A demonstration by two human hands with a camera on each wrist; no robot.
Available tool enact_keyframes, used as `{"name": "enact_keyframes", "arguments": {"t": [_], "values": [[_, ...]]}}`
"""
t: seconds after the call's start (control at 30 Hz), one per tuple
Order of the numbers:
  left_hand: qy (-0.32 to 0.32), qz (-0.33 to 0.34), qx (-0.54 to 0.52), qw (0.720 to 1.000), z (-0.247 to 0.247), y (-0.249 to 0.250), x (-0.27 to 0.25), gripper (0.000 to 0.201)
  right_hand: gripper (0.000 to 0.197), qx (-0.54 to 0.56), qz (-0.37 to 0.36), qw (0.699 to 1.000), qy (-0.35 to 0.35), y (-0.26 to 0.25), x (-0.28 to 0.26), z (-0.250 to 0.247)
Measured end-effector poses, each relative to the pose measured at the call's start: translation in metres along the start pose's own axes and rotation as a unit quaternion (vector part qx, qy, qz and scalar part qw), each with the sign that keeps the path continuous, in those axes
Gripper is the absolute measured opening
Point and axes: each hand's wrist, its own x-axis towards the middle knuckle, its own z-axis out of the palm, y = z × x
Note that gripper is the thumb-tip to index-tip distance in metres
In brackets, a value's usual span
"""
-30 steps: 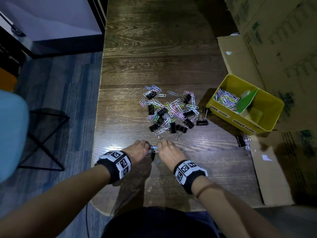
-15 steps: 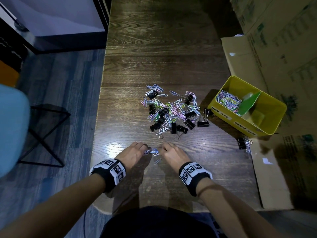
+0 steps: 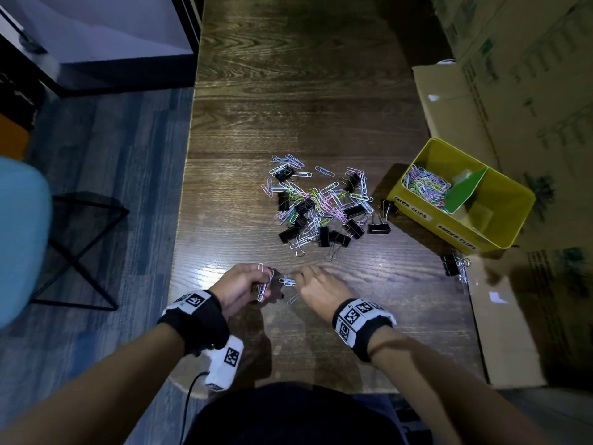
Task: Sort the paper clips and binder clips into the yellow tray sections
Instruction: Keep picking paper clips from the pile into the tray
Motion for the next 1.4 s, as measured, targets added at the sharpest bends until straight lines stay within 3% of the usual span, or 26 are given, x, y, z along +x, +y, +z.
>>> {"name": "enact_keyframes", "arguments": {"t": [0.1,0.17,0.2,0.27,0.33,0.43,0.53,0.67,0.8,0.87,0.9,0.97,1.0,1.07,1.1,1.13,1.2,1.33,1.4], "values": [[0.018,-0.001,0.015,1.000,0.005,-0.004,-0.001,0.004,0.036,-0.023,0.010,1.000,0.001,-0.007,-0.001,-0.004],[0.014,0.010,0.065,0.998,0.009,-0.009,0.000,0.004,0.034,-0.031,0.022,0.999,-0.012,-0.011,0.002,-0.003],[0.013,0.018,0.109,0.994,0.010,-0.013,0.002,0.014,0.034,-0.039,0.027,0.999,-0.012,-0.013,0.003,-0.003],[0.015,0.045,0.224,0.973,0.013,-0.019,0.006,0.031,0.037,-0.050,0.041,0.997,-0.032,-0.015,0.009,0.001],[0.023,0.083,0.319,0.944,0.018,-0.024,0.006,0.033,0.043,-0.030,0.082,0.995,-0.057,-0.017,0.013,0.002],[0.024,0.136,0.388,0.911,0.024,-0.031,0.002,0.030,0.052,-0.014,0.085,0.996,-0.023,-0.016,0.011,0.002],[0.030,0.183,0.515,0.837,0.024,-0.038,0.002,0.014,0.033,0.009,0.055,0.998,0.009,-0.008,0.007,-0.001],[0.047,0.201,0.661,0.721,0.025,-0.043,0.004,0.022,0.031,0.060,0.075,0.995,0.013,0.001,0.008,-0.006],[0.036,0.204,0.724,0.658,0.030,-0.041,0.002,0.029,0.027,0.192,0.107,0.975,0.026,0.015,0.005,-0.014],[0.030,0.198,0.739,0.644,0.033,-0.037,0.001,0.028,0.025,0.274,0.129,0.952,0.044,0.023,-0.003,-0.018],[0.037,0.196,0.718,0.667,0.035,-0.033,0.002,0.024,0.026,0.317,0.141,0.936,0.055,0.028,-0.009,-0.021],[0.064,0.164,0.643,0.746,0.038,-0.024,0.005,0.020,0.026,0.402,0.155,0.898,0.085,0.040,-0.022,-0.029],[0.073,0.138,0.580,0.800,0.041,-0.016,0.007,0.020,0.024,0.448,0.159,0.875,0.095,0.047,-0.029,-0.036],[0.069,0.073,0.355,0.929,0.056,0.005,0.012,0.020,0.015,0.530,0.164,0.822,0.127,0.064,-0.044,-0.050],[0.064,0.029,0.249,0.966,0.065,0.018,0.016,0.024,0.012,0.559,0.165,0.799,0.147,0.075,-0.051,-0.058],[0.055,-0.003,0.162,0.985,0.075,0.032,0.019,0.026,0.015,0.572,0.167,0.785,0.170,0.086,-0.058,-0.066],[0.007,-0.024,0.088,0.996,0.099,0.062,0.029,0.023,0.023,0.575,0.168,0.771,0.216,0.111,-0.071,-0.082],[-0.086,0.021,0.044,0.995,0.168,0.120,0.048,0.020,0.025,0.602,0.193,0.721,0.283,0.158,-0.087,-0.110],[-0.101,0.032,0.044,0.993,0.208,0.143,0.060,0.022,0.024,0.604,0.212,0.702,0.311,0.180,-0.089,-0.121]]}}
